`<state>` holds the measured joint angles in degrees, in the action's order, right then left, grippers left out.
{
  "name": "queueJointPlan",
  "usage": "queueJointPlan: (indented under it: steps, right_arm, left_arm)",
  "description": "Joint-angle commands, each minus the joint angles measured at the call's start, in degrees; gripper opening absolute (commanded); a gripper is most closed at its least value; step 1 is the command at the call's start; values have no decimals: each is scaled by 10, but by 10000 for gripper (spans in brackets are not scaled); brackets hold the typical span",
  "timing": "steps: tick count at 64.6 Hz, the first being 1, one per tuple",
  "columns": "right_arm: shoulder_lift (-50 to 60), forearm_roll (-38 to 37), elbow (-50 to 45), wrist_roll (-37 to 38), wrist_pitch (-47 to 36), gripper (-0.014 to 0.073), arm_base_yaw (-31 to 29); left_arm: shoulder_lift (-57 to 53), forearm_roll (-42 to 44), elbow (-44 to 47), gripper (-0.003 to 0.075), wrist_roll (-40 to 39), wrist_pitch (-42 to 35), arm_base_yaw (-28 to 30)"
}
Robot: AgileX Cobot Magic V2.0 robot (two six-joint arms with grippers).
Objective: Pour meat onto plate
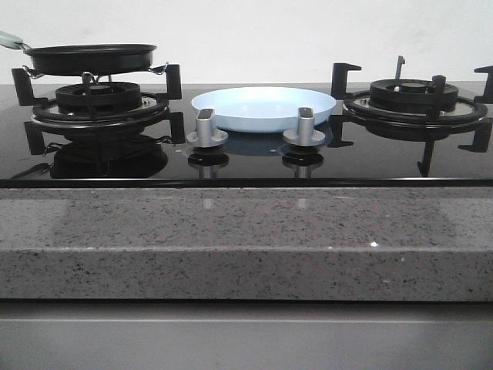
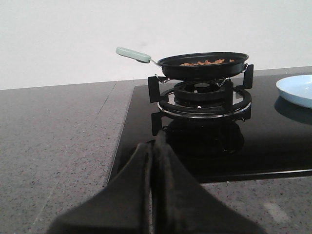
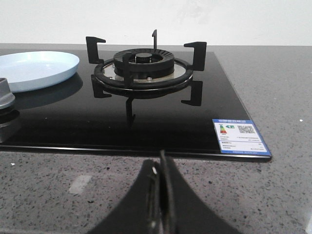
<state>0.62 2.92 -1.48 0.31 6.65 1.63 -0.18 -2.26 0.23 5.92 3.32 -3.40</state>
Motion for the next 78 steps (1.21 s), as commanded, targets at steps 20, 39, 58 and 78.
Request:
queueJointPlan:
  steps: [20,39,58,78]
  right_arm:
    - [9,-7,2,-3,-44,-71,-2]
    - [9,-7,3,-3,-49,-71,-2]
    - [6,-6,54,-3,-11,-69,-2]
    - [-159,-5,265,-3,123,-68,-2]
  left_arm:
    - [-9,-4,2,-20,-6,-46,-5]
    - [-9,-4,2,-20,-6,-63,-5]
    - [2,-76,-57,-20,-6,5,-5]
    - [203,-76,-234,-20,-6,68,-5]
